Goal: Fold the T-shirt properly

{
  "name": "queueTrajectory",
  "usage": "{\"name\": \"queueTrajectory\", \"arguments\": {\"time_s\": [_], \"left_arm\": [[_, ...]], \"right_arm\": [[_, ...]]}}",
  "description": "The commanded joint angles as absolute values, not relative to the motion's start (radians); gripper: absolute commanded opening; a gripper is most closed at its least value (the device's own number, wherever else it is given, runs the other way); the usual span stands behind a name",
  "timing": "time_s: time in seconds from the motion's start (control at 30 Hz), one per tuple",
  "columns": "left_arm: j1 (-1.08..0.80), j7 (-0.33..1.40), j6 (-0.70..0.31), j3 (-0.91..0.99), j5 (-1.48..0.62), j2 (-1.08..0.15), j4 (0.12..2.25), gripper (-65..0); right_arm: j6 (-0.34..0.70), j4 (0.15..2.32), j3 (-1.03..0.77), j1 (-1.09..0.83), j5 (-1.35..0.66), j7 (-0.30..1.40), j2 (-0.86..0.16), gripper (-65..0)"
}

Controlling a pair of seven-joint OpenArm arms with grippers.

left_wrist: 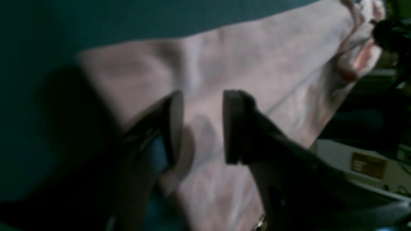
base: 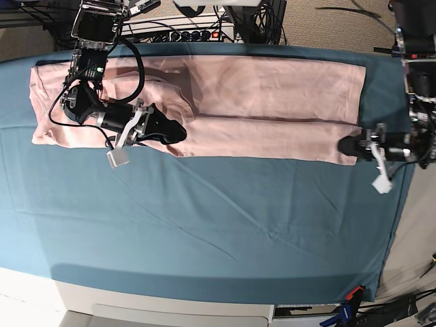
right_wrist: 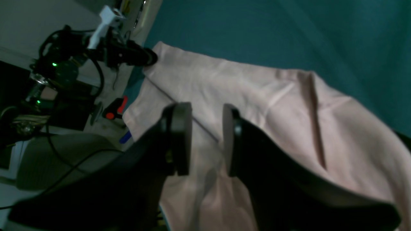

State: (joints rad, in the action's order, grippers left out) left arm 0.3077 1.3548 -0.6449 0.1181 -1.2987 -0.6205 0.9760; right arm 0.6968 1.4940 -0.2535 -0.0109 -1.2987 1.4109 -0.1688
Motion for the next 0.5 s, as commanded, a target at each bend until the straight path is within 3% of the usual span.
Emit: {"name": "queueTrajectory", "arguments": {"time_s": [0.0, 0.17, 0.47], "left_arm": [[0.326, 1.354, -0.648, 0.123, -1.338, -0.659, 0.999, -42.9], [0.322, 1.353, -0.651, 0.123, -1.347, -0.728, 1.011, -37.8], [0.186, 1.361, -0.628, 0.123, -1.442, -0.789, 1.011, -37.4]], "right_arm": [[0.698, 1.512, -0.257, 0.006, -1.326, 1.396, -0.180, -47.0], [0.698, 1.512, -0.257, 0.006, -1.323, 1.396, -0.180, -47.0], [0.698, 1.512, -0.257, 0.014, -1.287, 1.396, -0.180, -47.0]]}}
